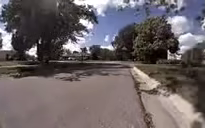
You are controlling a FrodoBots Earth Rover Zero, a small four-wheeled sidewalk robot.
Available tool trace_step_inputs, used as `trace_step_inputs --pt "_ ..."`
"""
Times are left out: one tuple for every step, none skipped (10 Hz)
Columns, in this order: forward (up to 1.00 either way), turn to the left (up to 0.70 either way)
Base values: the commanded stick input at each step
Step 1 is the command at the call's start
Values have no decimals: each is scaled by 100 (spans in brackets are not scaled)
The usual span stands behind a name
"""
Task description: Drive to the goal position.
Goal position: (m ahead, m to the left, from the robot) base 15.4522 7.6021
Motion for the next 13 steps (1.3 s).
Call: trace_step_inputs --pt "70 0" --pt "70 0" --pt "70 0" --pt "70 0" --pt "70 0" --pt "70 0" --pt "70 0" --pt "70 0" --pt "70 -4" --pt "70 -14" --pt "70 -27" --pt "70 -35" --pt "70 -35"
